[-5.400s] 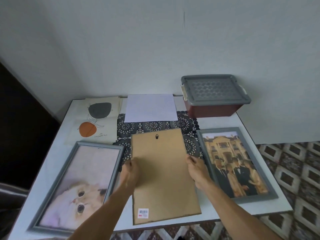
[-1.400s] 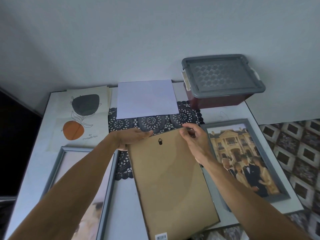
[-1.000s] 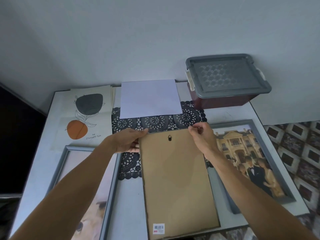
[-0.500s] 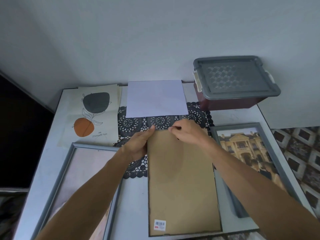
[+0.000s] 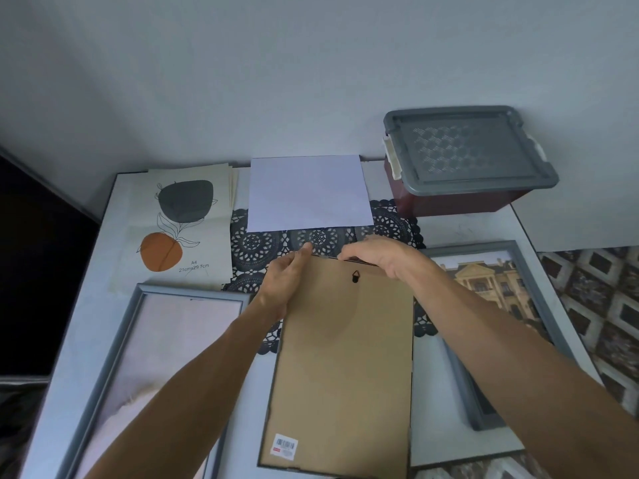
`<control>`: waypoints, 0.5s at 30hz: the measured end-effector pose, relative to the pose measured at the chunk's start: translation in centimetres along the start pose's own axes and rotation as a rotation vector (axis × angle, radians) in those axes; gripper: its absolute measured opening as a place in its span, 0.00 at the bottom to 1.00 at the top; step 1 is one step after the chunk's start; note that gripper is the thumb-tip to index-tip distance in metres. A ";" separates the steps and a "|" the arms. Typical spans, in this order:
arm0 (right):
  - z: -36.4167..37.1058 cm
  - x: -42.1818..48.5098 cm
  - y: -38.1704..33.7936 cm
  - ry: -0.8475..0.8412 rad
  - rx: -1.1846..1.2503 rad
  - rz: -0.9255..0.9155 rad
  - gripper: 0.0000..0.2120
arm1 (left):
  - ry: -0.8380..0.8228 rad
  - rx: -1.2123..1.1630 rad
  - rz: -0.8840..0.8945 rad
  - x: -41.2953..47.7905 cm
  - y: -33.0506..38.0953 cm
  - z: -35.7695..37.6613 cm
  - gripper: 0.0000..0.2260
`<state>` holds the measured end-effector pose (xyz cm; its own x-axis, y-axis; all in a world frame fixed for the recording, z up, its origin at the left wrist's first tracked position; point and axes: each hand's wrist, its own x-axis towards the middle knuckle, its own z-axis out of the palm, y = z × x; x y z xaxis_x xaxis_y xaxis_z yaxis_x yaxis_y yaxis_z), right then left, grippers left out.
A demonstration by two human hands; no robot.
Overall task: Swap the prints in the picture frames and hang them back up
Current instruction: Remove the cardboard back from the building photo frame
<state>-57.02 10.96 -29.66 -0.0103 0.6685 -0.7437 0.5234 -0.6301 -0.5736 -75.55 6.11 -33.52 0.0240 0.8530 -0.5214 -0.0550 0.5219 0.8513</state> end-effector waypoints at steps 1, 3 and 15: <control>0.0 0.0 0.0 -0.003 0.000 0.002 0.36 | -0.014 0.004 0.020 0.0 -0.2 0.0 0.19; -0.1 0.1 0.2 -0.006 -0.056 -0.033 0.33 | -0.026 -0.005 0.037 0.0 -0.6 -0.2 0.20; -0.5 0.6 -0.1 -0.071 -0.070 -0.027 0.32 | 0.000 0.088 0.008 -0.4 -0.5 0.0 0.25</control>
<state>-56.68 11.62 -29.94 -0.0841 0.6533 -0.7524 0.5800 -0.5819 -0.5701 -75.57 5.49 -33.71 0.0243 0.8571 -0.5145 0.0333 0.5137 0.8573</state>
